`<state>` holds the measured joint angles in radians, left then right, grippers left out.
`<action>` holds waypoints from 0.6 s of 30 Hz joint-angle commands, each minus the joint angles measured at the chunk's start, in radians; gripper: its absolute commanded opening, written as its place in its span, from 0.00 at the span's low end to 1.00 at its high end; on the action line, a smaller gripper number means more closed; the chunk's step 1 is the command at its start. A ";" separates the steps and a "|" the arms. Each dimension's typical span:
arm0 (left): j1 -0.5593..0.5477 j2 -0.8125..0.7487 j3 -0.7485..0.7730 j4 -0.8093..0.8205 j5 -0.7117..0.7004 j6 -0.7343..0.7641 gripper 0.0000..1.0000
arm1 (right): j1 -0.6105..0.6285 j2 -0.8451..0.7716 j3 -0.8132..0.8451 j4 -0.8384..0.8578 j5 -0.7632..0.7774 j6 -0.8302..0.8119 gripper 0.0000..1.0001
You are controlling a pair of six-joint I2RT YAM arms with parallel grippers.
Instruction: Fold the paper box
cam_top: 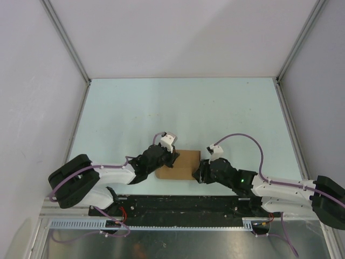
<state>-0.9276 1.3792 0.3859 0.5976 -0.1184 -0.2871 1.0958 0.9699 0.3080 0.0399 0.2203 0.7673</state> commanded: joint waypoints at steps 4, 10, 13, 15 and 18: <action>-0.007 0.009 0.008 0.005 0.017 0.016 0.00 | 0.004 0.010 -0.004 0.060 0.002 0.004 0.48; -0.007 0.000 0.001 0.005 0.014 0.016 0.00 | 0.006 -0.017 0.003 0.008 0.037 0.000 0.55; -0.007 -0.008 -0.004 0.005 0.013 0.014 0.00 | 0.006 -0.063 0.005 -0.035 0.074 -0.005 0.56; -0.007 -0.014 -0.008 0.005 0.010 0.014 0.00 | 0.007 -0.106 0.005 -0.083 0.093 -0.005 0.57; -0.007 -0.057 -0.025 0.005 -0.004 0.009 0.00 | 0.010 -0.146 0.005 -0.100 0.119 -0.026 0.58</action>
<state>-0.9276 1.3750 0.3843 0.5972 -0.1192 -0.2871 1.0985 0.8803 0.3080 -0.0231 0.2691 0.7635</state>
